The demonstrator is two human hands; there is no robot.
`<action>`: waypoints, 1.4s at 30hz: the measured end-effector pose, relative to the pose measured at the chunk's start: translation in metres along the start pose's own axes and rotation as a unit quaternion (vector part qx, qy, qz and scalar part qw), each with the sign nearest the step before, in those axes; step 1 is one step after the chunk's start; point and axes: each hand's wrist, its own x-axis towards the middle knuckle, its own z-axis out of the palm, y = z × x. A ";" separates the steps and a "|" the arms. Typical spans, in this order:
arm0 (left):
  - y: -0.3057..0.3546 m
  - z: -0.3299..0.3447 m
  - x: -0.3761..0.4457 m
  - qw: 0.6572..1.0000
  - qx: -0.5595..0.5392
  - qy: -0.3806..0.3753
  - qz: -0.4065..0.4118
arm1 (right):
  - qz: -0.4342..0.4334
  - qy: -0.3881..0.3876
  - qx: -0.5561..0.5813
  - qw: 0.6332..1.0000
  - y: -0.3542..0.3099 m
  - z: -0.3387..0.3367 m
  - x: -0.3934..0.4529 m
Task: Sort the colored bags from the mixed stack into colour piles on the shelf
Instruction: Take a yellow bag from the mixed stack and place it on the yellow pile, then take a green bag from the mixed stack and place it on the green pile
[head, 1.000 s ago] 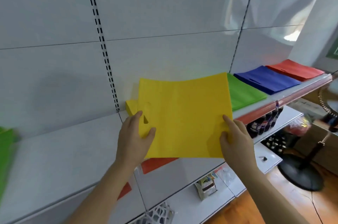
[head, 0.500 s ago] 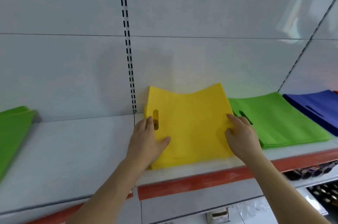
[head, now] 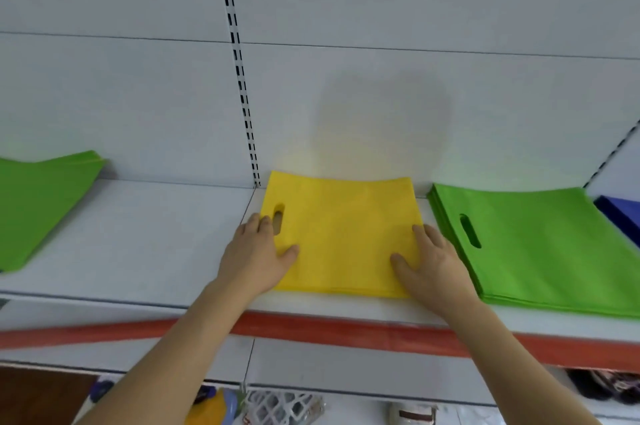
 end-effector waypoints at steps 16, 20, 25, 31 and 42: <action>0.005 -0.013 -0.009 0.998 -0.022 0.046 -0.037 | -0.050 0.007 -0.099 0.994 -0.016 -0.006 0.000; -0.019 -0.019 -0.029 0.990 -0.008 0.119 -0.072 | -0.101 0.031 -0.095 0.990 -0.058 0.003 -0.008; -0.077 -0.031 -0.063 0.981 0.024 0.149 -0.121 | -0.167 0.004 -0.101 0.981 -0.125 0.021 -0.026; -0.167 -0.065 -0.104 0.971 0.026 0.171 -0.163 | -0.230 0.003 -0.101 0.968 -0.230 0.046 -0.050; -0.361 -0.118 -0.174 0.969 0.019 0.157 -0.191 | -0.274 -0.028 -0.076 0.958 -0.439 0.122 -0.114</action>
